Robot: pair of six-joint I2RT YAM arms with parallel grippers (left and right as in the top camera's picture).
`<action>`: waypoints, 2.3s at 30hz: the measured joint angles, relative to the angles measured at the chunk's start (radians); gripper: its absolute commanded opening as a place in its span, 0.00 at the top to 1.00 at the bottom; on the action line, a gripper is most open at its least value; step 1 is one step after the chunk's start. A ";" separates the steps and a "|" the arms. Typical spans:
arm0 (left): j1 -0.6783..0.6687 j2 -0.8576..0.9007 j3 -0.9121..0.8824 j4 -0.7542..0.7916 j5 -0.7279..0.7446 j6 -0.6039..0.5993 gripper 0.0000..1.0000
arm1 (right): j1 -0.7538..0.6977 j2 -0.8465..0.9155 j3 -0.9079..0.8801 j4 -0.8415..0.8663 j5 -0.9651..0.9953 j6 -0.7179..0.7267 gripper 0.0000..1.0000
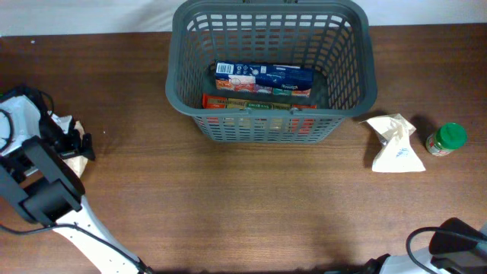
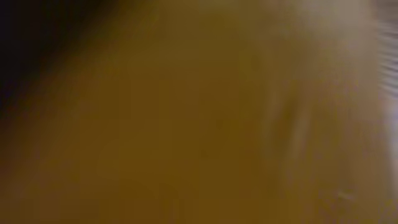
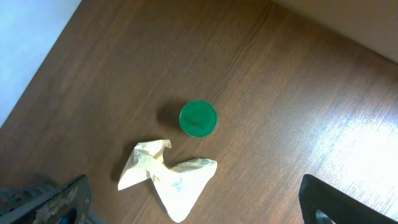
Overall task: Pack container
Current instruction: 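Grasp the left crumpled paper bag with the left gripper, then drop the paper bag into the basket and withdraw the left gripper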
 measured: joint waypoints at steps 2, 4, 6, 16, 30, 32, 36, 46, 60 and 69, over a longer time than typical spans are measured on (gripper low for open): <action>0.004 0.025 0.000 0.006 -0.007 0.000 0.43 | 0.000 0.000 0.000 0.000 0.000 0.000 0.01; 0.010 0.038 0.005 -0.002 -0.003 -0.003 0.98 | 0.000 0.000 0.000 0.000 0.000 0.000 0.01; 0.011 0.042 0.008 -0.013 0.003 -0.006 0.99 | 0.000 0.000 0.000 0.000 0.000 0.000 0.01; -0.030 0.131 0.415 -0.370 0.111 -0.033 0.99 | 0.000 0.000 0.000 0.000 0.000 0.000 0.01; -0.656 -0.237 1.249 -0.142 0.244 0.155 0.99 | 0.000 0.000 0.000 -0.001 0.000 -0.001 0.01; -0.791 -0.271 1.255 -0.145 0.251 0.278 0.99 | 0.000 0.000 0.000 0.000 0.000 0.000 0.01; -1.010 -0.264 1.184 -0.148 0.249 0.485 0.99 | 0.000 0.000 0.000 0.000 0.000 0.000 0.01; -1.159 0.063 0.793 -0.042 0.200 0.637 0.98 | 0.000 0.000 0.000 0.000 0.000 -0.001 0.01; -1.238 0.147 0.732 0.095 0.097 0.448 0.01 | 0.000 0.000 0.000 0.000 0.000 -0.001 0.01; -1.041 -0.267 0.824 0.150 0.026 0.100 0.01 | 0.000 0.000 0.000 0.000 0.000 -0.001 0.01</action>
